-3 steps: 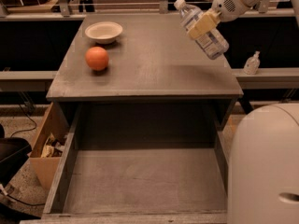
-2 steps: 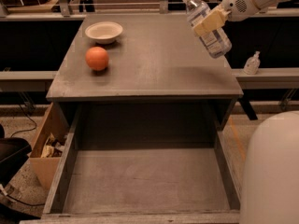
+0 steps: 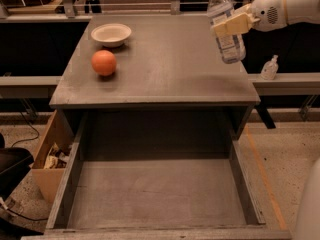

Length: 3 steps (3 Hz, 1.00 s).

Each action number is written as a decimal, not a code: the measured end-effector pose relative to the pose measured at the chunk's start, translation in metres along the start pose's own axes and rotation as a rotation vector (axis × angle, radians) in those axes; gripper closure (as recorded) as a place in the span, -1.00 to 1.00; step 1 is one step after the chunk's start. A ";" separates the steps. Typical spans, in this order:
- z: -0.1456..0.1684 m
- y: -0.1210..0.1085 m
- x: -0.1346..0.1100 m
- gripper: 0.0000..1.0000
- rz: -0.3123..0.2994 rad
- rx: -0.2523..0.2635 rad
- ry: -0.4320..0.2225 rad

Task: Place blue plastic bottle upright

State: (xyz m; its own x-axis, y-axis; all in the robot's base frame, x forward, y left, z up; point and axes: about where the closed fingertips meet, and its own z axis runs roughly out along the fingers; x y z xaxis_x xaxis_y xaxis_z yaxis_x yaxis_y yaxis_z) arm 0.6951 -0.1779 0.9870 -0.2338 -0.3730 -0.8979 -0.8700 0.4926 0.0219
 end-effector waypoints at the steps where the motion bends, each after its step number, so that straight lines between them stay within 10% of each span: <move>1: -0.005 0.003 -0.001 1.00 0.018 -0.022 -0.101; 3: 0.011 -0.001 0.001 1.00 0.036 -0.082 -0.279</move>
Offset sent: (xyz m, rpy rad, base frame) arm -0.0029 -0.0017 -0.0013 0.2881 -0.0744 0.0414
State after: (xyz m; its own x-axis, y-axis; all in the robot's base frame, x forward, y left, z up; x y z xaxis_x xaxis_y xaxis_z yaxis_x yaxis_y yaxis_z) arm 0.7003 -0.1704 0.9814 -0.1461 -0.1201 -0.9820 -0.8981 0.4323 0.0808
